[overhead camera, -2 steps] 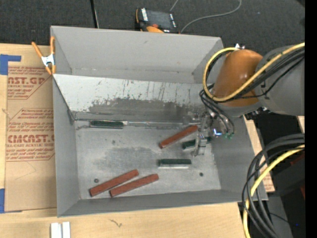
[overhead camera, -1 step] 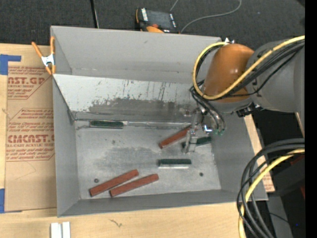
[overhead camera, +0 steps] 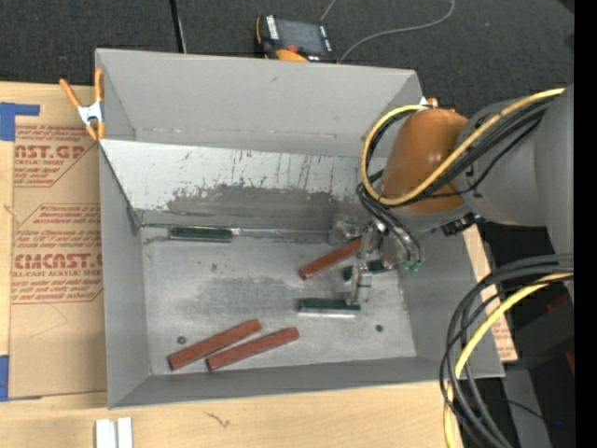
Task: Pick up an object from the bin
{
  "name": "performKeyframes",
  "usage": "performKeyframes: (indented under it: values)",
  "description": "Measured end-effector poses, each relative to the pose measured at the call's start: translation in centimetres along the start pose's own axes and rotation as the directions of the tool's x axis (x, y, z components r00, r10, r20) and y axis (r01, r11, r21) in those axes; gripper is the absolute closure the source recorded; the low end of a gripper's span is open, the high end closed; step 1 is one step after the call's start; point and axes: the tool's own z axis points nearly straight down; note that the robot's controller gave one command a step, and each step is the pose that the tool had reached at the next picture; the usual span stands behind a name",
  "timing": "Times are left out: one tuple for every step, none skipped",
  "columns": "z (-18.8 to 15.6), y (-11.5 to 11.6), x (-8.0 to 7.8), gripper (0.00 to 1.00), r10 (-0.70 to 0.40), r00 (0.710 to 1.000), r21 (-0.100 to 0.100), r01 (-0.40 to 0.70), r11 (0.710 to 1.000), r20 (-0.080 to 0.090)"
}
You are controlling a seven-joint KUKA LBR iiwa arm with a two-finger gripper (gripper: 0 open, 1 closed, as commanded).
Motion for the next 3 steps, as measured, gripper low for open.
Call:
performKeyframes:
  values:
    - [0.0,0.1,-0.1,0.0,0.0,1.0,0.0,0.0,1.0,0.004]
    - [-0.1,0.1,-0.1,1.0,0.0,1.0,0.0,0.0,1.0,0.006]
    - [-1.9,0.1,-0.2,1.0,0.0,1.0,0.0,0.0,1.0,0.006]
